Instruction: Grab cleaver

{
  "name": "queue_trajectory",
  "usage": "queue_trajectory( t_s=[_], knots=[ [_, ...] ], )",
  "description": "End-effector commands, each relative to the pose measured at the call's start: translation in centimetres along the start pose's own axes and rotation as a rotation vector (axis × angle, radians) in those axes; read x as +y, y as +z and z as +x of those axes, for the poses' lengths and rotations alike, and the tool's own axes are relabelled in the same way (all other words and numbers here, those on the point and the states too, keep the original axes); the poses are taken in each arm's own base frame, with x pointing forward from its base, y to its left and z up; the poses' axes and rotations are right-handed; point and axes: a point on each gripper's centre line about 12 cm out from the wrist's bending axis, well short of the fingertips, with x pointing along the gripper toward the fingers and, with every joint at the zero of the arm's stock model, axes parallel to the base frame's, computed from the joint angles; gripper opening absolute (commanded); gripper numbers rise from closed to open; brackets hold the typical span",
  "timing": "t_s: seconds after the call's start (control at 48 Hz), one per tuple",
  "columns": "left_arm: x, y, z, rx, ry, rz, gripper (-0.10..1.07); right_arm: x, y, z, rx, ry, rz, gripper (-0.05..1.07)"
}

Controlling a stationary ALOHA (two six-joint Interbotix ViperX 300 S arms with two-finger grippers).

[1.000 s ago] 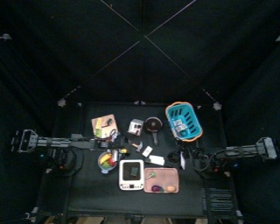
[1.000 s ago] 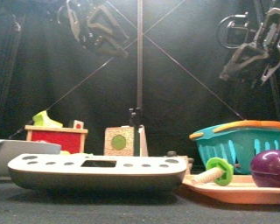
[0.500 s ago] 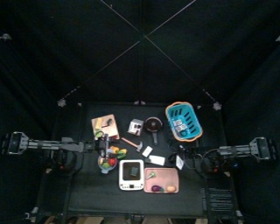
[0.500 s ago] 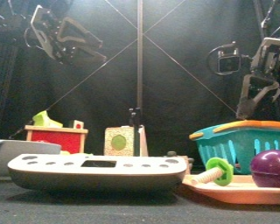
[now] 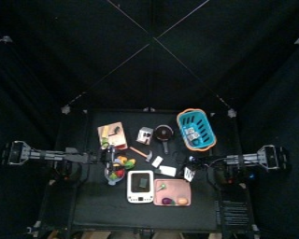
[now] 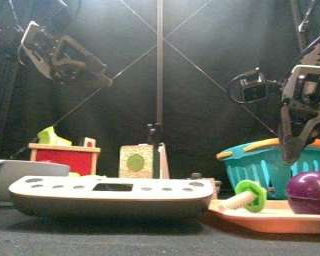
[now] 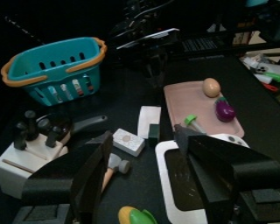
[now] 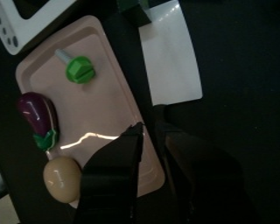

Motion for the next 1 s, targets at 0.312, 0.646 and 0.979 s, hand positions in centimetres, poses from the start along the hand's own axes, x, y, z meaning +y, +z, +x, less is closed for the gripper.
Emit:
queue_trajectory(
  t_s=[0.312, 0.646, 0.979],
  knots=[
    [0.6, 0.0, -0.1, -0.014, 0.036, -0.059, 0.93, -0.3, 0.8, 0.3, 0.105, -0.194, 0.022, 0.72],
    [0.7, -0.5, -0.3, -0.002, 0.046, -0.093, 0.93, 1.4, -1.1, 0.9, 0.062, -0.215, 0.029, 0.72],
    [0.7, -0.6, -0.2, 0.000, 0.049, -0.089, 0.93, 1.8, -1.0, 1.6, 0.040, -0.181, 0.018, 0.74]
  ],
)
